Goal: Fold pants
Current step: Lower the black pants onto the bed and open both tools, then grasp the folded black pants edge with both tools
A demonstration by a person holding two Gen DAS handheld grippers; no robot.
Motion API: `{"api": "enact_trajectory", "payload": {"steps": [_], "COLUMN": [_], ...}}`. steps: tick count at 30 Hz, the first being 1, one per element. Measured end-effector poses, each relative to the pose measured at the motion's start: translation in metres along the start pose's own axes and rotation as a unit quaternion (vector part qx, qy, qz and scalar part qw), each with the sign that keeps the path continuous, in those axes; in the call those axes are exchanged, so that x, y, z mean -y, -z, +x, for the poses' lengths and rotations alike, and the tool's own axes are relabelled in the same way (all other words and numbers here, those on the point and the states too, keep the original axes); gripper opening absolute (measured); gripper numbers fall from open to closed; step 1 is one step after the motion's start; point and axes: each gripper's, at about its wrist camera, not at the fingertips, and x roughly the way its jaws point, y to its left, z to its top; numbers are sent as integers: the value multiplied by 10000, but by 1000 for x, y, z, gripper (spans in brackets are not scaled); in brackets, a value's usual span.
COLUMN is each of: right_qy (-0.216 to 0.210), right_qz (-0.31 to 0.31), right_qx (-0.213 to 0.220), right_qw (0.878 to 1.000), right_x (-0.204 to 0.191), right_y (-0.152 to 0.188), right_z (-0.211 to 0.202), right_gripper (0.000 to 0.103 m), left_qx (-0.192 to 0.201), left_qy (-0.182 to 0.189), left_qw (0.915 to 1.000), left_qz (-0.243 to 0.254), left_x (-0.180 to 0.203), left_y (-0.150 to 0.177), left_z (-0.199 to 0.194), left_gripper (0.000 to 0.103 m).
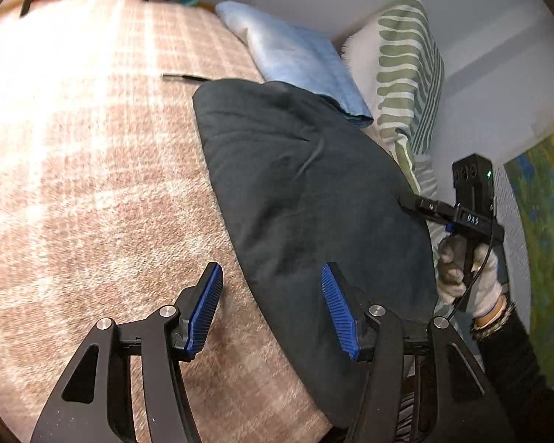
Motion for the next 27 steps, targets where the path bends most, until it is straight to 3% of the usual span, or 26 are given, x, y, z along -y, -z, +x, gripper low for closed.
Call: {"api": "enact_trajectory", "payload": {"steps": [6,10,14,16,21,23,27], "right_qy": [-530,-941,-1462,-1666,-1369,-1337,-1244], "right_qz": [339,403,478,479,22,141,235], "right_qx": [-42,28,77,-27,-53,-56,38], "right_qw": [9980,9947,9881,9849,9906,9909,9920], "right_x": [20,27,32,29,9,12,15], "right_y": [6,7,10,11,10,10,13], "right_z": [14,16,20,26,31,31,30], "right_gripper": [87,96,96,92,84,65,50], "left_qx": [40,135,186,177,214,223,246], "left_qy": [136,261,444,553,627,612,636], "left_qw": [9994,9981,9966,9956,9948,9954,9954], "left_qz": [-319,-541,-661,-730,-769,-697,-675], "left_x": [-1,-6,-9,-9,-10,-9,-8], "left_y": [-7,-9,-10,-11,-14,-14,-13], "left_z": [11,13,17,20,24,24,25], "left_gripper": [55,55,55,55,55,55,52]}}
